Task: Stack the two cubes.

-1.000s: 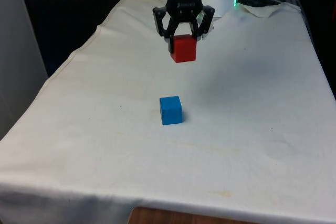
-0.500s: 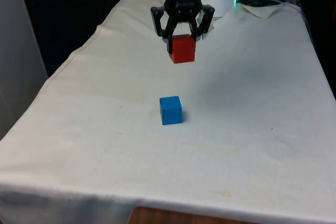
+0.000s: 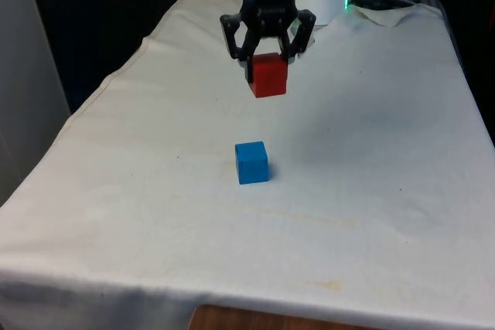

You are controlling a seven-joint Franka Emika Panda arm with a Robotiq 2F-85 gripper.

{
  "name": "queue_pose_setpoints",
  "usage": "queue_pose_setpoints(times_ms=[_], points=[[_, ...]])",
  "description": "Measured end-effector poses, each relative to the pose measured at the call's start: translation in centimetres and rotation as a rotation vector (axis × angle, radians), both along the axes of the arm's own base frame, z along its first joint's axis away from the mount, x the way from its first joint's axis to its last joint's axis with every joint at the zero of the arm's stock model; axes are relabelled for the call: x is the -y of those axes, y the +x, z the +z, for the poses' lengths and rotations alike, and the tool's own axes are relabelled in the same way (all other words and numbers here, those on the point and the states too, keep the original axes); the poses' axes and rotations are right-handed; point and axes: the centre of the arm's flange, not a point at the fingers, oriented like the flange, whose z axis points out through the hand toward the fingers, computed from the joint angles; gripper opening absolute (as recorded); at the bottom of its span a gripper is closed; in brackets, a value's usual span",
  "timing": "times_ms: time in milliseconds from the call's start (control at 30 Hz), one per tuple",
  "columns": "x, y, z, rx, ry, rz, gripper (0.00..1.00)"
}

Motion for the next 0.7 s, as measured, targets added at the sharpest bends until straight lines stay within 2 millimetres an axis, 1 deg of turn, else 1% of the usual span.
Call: queue_pose_setpoints(times_ms=[467,700], points=[[0.1,1.9,-0.2,-0.031,-0.005,-0.008,0.0],[0.5,2.8,-1.6,-0.033,0.004,-0.023,0.0]])
